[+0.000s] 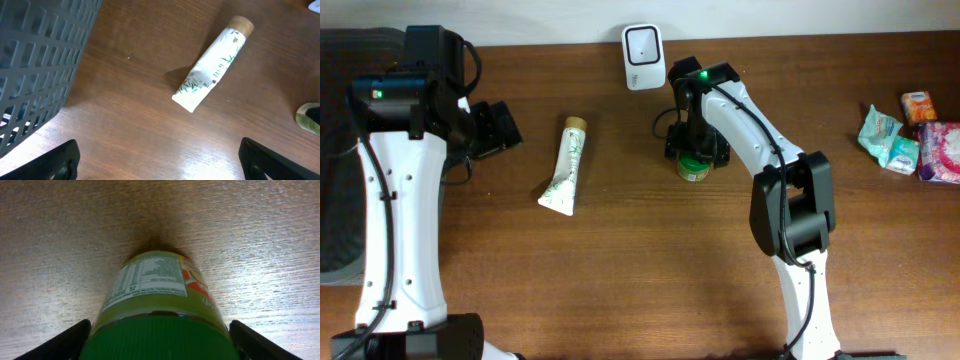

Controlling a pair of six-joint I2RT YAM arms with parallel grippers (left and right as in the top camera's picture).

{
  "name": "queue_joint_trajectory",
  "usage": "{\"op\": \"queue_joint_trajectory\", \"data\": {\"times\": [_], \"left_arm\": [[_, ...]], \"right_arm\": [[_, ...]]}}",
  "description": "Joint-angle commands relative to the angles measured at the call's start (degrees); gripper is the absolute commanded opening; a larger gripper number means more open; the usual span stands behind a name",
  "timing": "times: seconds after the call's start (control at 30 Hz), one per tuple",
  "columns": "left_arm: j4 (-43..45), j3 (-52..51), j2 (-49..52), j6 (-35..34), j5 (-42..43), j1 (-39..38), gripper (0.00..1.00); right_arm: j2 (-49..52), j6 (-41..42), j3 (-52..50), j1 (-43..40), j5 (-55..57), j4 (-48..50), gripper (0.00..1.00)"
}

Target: Scan the item barcode

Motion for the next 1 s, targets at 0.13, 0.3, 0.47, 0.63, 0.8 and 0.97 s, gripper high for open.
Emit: {"op": "queue_joint_trajectory", "data": {"times": [0.13,0.3,0.47,0.63,0.8,0.97], "left_arm": [[-0.07,0.02,-1.03,-0.31,-0.46,0.42,0.99],[-0.07,0.02,-1.03,-0.31,-0.46,0.42,0.99],[-0.07,0.02,-1.03,-0.31,-0.46,0.42,0.99],[-0.07,0.02,-1.03,-0.31,-0.46,0.42,0.99],[-0.07,0.02,-1.03,-0.31,-0.46,0.42,0.99],[-0.07,0.02,-1.03,-0.31,-0.46,0.42,0.99]], "right_arm": [[0.04,-2.14,-0.35,0.04,-0.79,-0.37,0.81],[0.04,-2.14,-0.37,0.04,-1.01,-0.31,0.67],[-0.09,-2.19,-0.09,0.04,-0.98,-0.39,0.60],[-0.09,-2.29,7.78,0.04,-1.01,-2.54,0.60],[-0.09,-2.38,15.28,0.04,-1.03,3.32,0.60],[-0.07,-2.36,15.43,0.15,-1.01,15.80,0.60]]}}
